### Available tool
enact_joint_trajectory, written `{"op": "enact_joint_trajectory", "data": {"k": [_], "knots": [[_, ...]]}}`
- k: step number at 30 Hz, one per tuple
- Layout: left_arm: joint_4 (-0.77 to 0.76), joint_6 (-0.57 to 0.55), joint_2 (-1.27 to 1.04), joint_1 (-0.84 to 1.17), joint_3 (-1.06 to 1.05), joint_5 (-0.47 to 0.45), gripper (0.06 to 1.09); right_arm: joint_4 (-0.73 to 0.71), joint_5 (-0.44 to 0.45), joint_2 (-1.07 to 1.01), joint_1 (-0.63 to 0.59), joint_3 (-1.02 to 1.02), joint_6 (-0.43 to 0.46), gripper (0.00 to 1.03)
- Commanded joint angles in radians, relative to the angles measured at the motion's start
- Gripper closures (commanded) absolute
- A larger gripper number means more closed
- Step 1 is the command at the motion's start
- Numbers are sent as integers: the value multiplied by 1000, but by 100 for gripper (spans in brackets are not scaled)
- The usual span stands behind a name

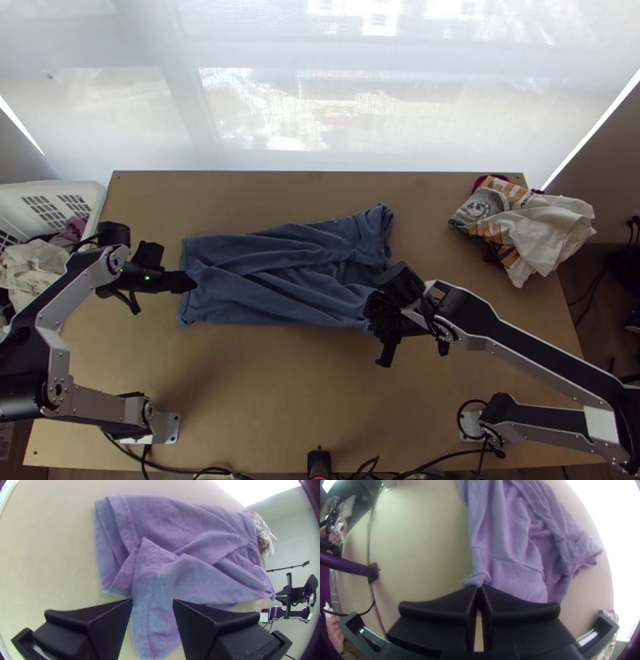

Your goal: Fold the t-shirt

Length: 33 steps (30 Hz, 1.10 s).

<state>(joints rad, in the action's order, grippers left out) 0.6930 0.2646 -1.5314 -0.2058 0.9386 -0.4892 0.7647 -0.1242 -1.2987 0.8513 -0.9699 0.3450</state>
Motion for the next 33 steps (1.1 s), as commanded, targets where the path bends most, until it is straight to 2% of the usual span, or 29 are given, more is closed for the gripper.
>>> {"op": "enact_joint_trajectory", "data": {"k": [1, 4, 8, 17, 33], "knots": [[-18, -4, -32, 6, -6, 0, 58, -2, 1, -11, -3, -15, 2, 100], [-18, -7, -32, 8, -6, 0, 74, -4, 1, -16, -5, -21, 2, 100], [-18, -7, -29, 11, -7, 0, 105, -4, 1, -20, -8, -29, 2, 100], [28, -4, 31, 11, 3, 0, 105, -4, 1, -19, -24, -30, 3, 100], [356, 78, 389, -1, -9, -29, 105, -4, 1, -16, -29, -78, 3, 100]]}}
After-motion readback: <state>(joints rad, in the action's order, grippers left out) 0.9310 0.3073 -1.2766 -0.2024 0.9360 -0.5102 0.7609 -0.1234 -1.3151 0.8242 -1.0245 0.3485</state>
